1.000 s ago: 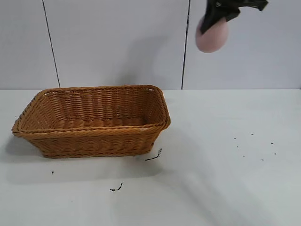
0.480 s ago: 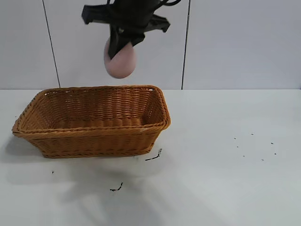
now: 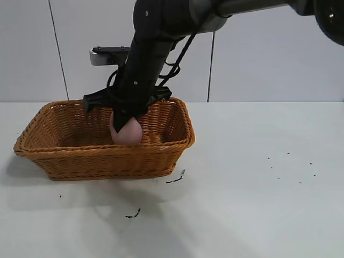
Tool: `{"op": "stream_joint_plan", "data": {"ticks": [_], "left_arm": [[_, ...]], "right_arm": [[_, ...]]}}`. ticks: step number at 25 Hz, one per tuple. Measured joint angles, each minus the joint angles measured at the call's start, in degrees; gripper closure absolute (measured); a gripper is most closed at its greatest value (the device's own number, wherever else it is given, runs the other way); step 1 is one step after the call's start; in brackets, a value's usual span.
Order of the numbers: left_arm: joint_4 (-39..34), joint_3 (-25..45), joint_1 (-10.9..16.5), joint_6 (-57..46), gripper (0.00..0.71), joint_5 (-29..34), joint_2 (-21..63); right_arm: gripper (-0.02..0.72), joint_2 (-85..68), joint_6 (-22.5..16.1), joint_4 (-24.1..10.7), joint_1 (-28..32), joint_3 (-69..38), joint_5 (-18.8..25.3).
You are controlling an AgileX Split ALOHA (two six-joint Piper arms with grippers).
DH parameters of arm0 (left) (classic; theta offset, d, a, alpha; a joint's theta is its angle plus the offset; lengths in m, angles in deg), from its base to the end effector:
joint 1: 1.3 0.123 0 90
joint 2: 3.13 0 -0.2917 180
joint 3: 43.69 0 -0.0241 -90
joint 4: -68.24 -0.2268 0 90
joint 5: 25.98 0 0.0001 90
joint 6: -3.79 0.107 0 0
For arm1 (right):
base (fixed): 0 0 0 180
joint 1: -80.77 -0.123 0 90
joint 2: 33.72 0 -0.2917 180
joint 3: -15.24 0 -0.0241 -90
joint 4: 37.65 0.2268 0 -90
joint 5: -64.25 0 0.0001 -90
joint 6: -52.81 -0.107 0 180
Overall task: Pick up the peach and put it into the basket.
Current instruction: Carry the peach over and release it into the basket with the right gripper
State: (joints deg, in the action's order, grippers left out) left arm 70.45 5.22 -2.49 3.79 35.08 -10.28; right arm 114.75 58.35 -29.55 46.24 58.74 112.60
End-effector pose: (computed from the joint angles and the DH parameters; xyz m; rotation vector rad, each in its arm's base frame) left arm -0.0196 -0.0032 0.2571 0.0232 2.0439 -0.0591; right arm 0.4238 0.3052 0.1454 -0.8383 2.5710 0.3280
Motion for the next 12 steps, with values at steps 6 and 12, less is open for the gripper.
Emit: {"op": "stream_joint_plan", "data": {"ticks": [6,12], "left_arm": [[0.0,0.0,0.0,0.0,0.017,0.0,0.0],[0.0,0.0,0.0,0.0,0.017,0.0,0.0]], "right_arm": [[0.065,-0.1,0.0,0.0,0.0,1.5,2.2],[0.016,-0.1,0.0,-0.2,0.0,13.1,12.2]]}}
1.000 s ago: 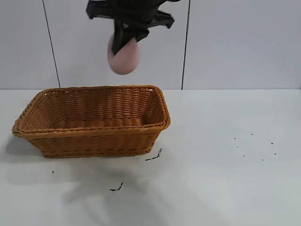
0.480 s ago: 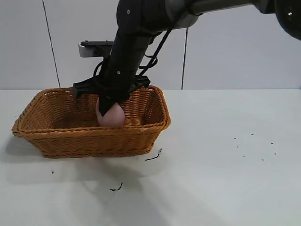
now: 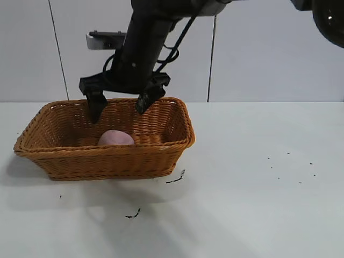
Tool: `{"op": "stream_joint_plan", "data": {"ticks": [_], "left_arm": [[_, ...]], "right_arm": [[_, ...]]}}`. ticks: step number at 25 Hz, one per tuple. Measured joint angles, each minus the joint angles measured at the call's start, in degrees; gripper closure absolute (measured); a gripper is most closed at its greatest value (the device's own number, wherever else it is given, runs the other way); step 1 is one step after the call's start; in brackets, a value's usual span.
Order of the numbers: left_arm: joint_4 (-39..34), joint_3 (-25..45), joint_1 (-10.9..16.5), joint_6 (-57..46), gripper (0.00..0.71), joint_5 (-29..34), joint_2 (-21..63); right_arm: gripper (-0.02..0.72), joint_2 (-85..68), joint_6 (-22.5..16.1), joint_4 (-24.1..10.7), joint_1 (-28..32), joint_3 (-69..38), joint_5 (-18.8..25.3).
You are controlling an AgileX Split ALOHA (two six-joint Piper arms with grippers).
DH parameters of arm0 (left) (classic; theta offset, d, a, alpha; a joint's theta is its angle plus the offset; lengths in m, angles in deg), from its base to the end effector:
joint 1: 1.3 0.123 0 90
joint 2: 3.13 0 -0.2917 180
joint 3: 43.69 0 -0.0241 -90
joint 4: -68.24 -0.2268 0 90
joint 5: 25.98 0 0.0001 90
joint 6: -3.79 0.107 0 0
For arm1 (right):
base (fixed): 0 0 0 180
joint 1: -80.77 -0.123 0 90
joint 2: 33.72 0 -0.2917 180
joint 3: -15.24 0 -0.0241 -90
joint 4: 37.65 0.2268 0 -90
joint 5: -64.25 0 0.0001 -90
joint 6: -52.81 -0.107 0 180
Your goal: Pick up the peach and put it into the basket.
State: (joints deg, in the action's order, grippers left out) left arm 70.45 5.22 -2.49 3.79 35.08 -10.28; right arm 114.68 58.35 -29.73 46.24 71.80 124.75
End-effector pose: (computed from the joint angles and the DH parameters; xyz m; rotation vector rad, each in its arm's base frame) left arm -0.0196 -0.0032 0.2571 0.0232 2.0439 -0.0591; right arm 0.4257 0.3085 0.1987 -0.8720 2.5424 0.3442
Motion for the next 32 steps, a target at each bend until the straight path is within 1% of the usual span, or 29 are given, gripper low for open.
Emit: {"op": "stream_joint_plan", "data": {"ticks": [2,7,10,20,24,27,32], "left_arm": [[0.0,0.0,0.0,0.0,0.017,0.0,0.0],[0.0,0.0,0.0,0.0,0.017,0.0,0.0],[0.0,0.0,0.0,0.0,0.017,0.0,0.0],[0.0,0.0,0.0,0.0,0.017,0.0,0.0],[0.0,0.0,0.0,0.0,0.017,0.0,0.0],[0.0,0.0,0.0,0.0,0.017,0.0,0.0],[0.0,0.0,0.0,0.0,0.017,0.0,0.0]], "right_arm": [[0.015,-0.4,-0.4,-0.4,0.1,3.5,2.8],[0.008,-2.9,-0.9,-2.9,2.8,5.8,4.3],[0.008,-3.2,-0.9,-3.7,6.7,5.8,5.5],[0.008,-3.2,-0.9,-4.6,27.7,5.8,7.3],[0.008,-3.9,-0.9,-4.6,34.0,5.8,7.5],[0.008,-5.1,-0.9,-3.5,36.1,5.8,8.4],[0.008,-8.4,-0.9,-2.6,35.7,4.8,8.9]]}}
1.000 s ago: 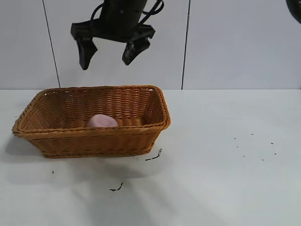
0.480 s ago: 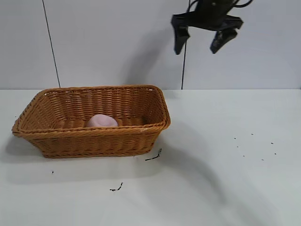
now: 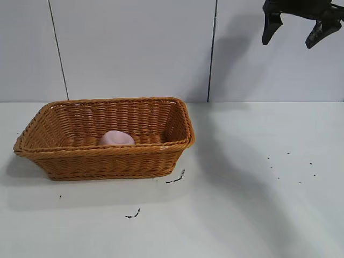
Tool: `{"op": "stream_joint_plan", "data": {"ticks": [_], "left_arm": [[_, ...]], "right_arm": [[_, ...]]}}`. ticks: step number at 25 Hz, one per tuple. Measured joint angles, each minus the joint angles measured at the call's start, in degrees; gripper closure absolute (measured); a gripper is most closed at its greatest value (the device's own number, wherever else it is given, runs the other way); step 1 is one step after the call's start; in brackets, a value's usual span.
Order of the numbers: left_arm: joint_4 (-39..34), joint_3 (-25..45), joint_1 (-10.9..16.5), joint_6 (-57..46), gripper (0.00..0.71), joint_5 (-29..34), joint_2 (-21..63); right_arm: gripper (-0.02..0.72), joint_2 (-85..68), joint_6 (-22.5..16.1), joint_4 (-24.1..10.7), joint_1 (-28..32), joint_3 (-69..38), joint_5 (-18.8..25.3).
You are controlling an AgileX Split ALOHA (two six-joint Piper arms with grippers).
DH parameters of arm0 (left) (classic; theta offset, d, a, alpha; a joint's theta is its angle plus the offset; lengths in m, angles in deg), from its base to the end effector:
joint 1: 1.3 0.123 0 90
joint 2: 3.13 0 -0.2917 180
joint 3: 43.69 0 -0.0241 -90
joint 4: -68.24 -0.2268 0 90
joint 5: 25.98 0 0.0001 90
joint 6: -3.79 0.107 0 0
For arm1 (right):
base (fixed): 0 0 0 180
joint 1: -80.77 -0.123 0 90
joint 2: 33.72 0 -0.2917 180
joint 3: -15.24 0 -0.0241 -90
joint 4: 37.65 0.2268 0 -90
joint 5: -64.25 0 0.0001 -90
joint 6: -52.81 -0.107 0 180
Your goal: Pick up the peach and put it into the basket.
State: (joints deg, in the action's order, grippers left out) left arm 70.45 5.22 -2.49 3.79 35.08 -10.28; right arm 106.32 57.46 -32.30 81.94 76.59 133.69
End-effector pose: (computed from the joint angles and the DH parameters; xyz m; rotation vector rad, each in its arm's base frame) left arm -0.0196 -0.0032 0.2571 0.0232 2.0439 -0.0591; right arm 0.4977 -0.0008 0.2880 -0.0682 2.5794 0.0874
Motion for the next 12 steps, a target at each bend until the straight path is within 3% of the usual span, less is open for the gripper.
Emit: {"op": "stream_joint_plan", "data": {"ticks": [5,12], "left_arm": [[0.0,0.0,0.0,0.0,0.017,0.0,0.0],[0.0,0.0,0.0,0.0,0.017,0.0,0.0]], "right_arm": [[0.008,-6.9,0.0,-0.1,-0.4,-7.7,0.0],[0.008,-27.0,-0.3,-0.4,-0.4,-31.4,-0.1]]}}
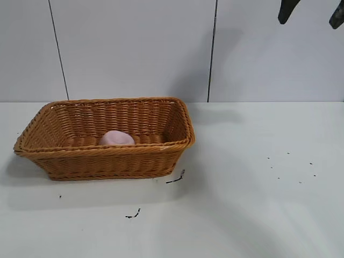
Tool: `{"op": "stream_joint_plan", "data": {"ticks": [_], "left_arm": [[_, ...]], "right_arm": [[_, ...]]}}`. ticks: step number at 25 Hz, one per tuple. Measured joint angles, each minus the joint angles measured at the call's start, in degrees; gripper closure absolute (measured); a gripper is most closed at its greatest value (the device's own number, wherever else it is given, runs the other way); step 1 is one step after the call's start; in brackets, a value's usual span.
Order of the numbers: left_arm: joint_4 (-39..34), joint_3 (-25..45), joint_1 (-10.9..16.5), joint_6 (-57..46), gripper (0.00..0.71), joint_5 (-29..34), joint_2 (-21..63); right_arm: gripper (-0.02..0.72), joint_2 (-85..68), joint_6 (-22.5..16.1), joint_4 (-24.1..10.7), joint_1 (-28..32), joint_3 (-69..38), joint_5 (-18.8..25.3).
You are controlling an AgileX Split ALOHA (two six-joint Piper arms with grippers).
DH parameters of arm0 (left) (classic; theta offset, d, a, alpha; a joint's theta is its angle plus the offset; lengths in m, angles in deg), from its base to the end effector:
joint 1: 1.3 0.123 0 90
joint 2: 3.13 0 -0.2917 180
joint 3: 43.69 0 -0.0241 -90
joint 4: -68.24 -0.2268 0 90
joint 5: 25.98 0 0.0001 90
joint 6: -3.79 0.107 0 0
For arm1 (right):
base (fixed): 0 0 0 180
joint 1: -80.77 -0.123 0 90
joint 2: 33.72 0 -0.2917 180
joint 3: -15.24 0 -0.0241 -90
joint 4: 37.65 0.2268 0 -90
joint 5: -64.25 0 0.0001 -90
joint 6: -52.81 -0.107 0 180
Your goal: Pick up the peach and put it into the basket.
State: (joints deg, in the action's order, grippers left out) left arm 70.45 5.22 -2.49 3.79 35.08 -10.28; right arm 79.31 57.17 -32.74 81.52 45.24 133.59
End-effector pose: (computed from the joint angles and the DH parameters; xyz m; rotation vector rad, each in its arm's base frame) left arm -0.0196 -0.0032 0.2571 0.0232 2.0439 -0.0591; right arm 0.3859 0.0035 0.3484 -0.0697 2.6540 0.0872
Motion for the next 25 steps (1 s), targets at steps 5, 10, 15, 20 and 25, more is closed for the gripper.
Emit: {"op": "stream_joint_plan", "data": {"ticks": [5,10,15,20,25], "left_arm": [[0.0,0.0,0.0,0.0,0.017,0.0,0.0],[0.0,0.0,0.0,0.0,0.017,0.0,0.0],[0.0,0.0,0.0,0.0,0.017,0.0,0.0],[0.0,0.0,0.0,0.0,0.017,0.0,0.0],[0.0,0.0,0.0,0.0,0.017,0.0,0.0]], "right_arm": [[0.008,-18.1,-0.2,0.0,0.0,-20.4,0.0],[0.008,-37.0,-0.2,-0.1,0.0,-40.1,0.2],[0.008,-54.9,-0.2,-0.1,0.0,-57.8,-1.9],[0.008,-73.7,-0.2,-0.1,0.0,-72.0,-8.8],[0.008,-88.6,-0.2,-0.9,0.0,-78.6,-10.2]]}}
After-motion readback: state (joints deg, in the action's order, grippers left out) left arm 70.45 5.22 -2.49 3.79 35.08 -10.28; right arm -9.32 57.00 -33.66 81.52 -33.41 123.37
